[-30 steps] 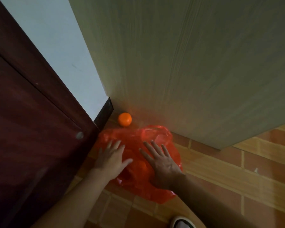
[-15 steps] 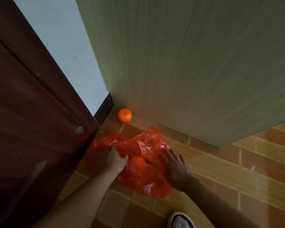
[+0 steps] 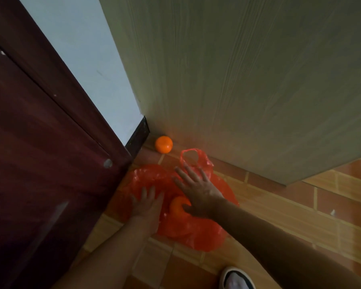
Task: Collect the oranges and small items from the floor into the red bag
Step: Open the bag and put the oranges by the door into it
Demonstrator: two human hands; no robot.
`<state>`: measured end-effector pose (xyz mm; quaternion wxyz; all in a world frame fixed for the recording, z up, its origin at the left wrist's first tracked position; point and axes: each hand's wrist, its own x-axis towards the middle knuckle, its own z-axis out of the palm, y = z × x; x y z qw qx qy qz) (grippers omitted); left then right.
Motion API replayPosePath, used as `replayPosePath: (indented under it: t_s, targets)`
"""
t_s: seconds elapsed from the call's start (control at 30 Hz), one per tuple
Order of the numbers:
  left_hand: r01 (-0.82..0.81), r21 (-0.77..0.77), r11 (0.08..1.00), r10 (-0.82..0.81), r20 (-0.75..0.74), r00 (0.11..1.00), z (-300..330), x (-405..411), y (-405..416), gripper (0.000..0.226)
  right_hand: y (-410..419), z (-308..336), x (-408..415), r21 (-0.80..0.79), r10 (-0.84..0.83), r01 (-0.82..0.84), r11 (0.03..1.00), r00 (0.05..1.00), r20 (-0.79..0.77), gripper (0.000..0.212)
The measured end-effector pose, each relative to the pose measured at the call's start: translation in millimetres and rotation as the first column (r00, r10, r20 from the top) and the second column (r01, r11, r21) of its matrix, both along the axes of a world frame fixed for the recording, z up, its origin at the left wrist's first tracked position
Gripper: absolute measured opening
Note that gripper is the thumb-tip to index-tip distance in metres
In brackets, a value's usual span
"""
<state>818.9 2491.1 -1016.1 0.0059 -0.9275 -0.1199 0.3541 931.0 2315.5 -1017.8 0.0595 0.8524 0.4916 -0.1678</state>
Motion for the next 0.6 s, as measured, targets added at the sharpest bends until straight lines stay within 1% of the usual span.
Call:
replayPosePath:
  t_s: [0.1,0.17,0.23,0.33,0.43,0.5,0.53,0.57,0.6]
  targets:
    - [0.053,0.038,0.998,-0.049,-0.104,0.993,3,-9,9,0.094,-34,-23,4,-0.101,-0.032,0.025,0.995,0.997,-0.066,0.085]
    - [0.079,0.071,0.994,-0.068,-0.144,0.987,4,-15,16,0.096,-61,-34,7,-0.149,-0.086,0.073,0.986,0.993,-0.084,0.087]
    - [0.087,0.086,0.993,-0.070,-0.182,0.981,7,-16,23,0.106,-83,-48,9,-0.194,-0.178,0.155,0.969,0.979,-0.103,0.094]
    - [0.087,0.066,0.994,-0.069,-0.236,0.969,15,-14,26,0.114,-100,-62,8,-0.204,-0.264,0.240,0.949,0.959,-0.101,0.091]
    - [0.080,0.004,0.997,-0.076,-0.273,0.959,21,-7,21,0.128,-99,-49,2,-0.125,-0.307,0.293,0.948,0.944,-0.123,0.088]
    - [0.025,-0.079,0.997,-0.046,-0.281,0.959,23,1,18,0.131,-94,-30,-3,-0.025,-0.333,0.333,0.943,0.932,-0.140,0.087]
    - [-0.039,-0.127,0.991,0.002,-0.277,0.961,27,7,16,0.129,-89,-19,-8,0.035,-0.340,0.349,0.937,0.929,-0.146,0.086]
    - [-0.116,-0.173,0.978,0.067,-0.263,0.962,33,12,15,0.122,-83,-9,-13,0.091,-0.340,0.357,0.930,0.927,-0.159,0.086]
    - [-0.181,-0.220,0.959,0.133,-0.218,0.967,40,17,14,0.108,-76,0,-20,0.132,-0.329,0.354,0.926,0.927,-0.177,0.086]
